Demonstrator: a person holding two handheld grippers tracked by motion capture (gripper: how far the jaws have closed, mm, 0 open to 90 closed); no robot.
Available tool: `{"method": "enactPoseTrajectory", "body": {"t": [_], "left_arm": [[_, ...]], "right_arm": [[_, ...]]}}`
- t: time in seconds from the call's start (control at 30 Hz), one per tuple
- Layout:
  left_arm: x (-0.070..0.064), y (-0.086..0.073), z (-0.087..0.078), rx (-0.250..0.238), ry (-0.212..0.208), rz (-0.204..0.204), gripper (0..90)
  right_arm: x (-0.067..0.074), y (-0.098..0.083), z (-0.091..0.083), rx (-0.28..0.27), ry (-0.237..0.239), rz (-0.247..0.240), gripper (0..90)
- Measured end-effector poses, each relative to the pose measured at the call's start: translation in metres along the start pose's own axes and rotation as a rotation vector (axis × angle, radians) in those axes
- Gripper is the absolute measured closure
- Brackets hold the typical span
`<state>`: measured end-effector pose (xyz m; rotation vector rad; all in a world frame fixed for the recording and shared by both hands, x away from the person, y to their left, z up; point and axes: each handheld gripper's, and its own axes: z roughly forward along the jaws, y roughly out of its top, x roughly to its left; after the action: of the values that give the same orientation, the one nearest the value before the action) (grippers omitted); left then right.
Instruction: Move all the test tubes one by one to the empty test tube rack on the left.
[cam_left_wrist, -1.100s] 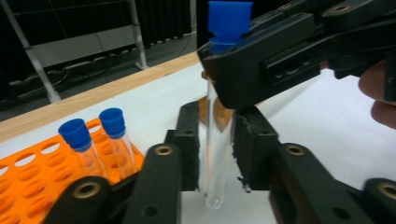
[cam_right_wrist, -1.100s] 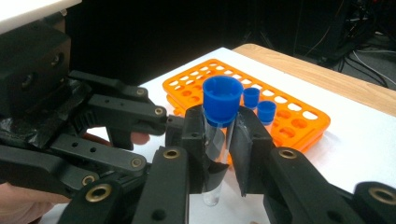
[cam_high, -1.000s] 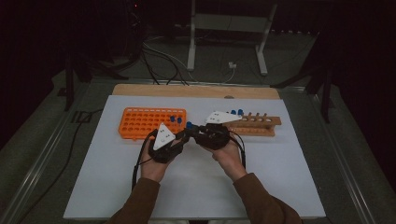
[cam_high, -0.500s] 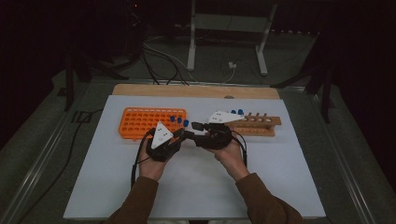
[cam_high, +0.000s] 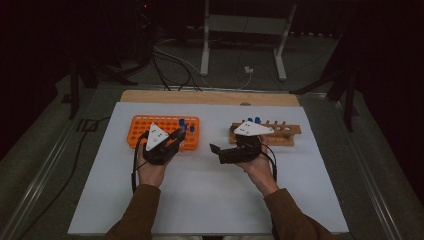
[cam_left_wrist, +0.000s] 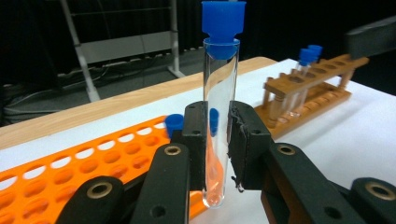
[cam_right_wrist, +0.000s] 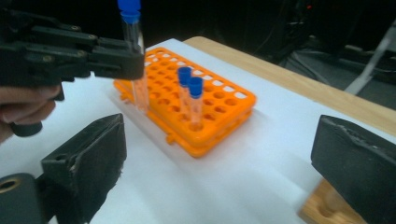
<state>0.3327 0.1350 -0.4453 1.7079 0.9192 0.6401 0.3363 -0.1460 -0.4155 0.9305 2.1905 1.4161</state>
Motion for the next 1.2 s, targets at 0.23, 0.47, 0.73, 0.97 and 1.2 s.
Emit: {"method": "enactPoseTrajectory", "body": {"t": [0.23, 0.47, 0.73, 0.97, 1.2], "left_arm": [[0.011, -0.002, 0.007, 0.012, 0.042, -0.002, 78.2], [0.019, -0.008, 0.018, 0.014, 0.079, -0.031, 78.1], [0.024, -0.015, 0.032, 0.029, 0.108, -0.057, 78.2], [0.027, -0.02, 0.039, 0.039, 0.111, -0.069, 78.1], [0.028, -0.028, 0.044, 0.061, 0.095, -0.075, 78.0]], "right_arm": [[-0.01, -0.01, -0.012, -0.017, -0.025, 0.003, 2.3], [-0.018, -0.018, -0.02, -0.032, -0.028, 0.031, 1.8], [-0.021, -0.021, -0.026, -0.049, -0.024, 0.036, 1.8], [-0.026, -0.024, -0.032, -0.054, -0.026, 0.042, 1.9], [-0.028, -0.027, -0.037, -0.064, -0.023, 0.045, 1.9]]}}
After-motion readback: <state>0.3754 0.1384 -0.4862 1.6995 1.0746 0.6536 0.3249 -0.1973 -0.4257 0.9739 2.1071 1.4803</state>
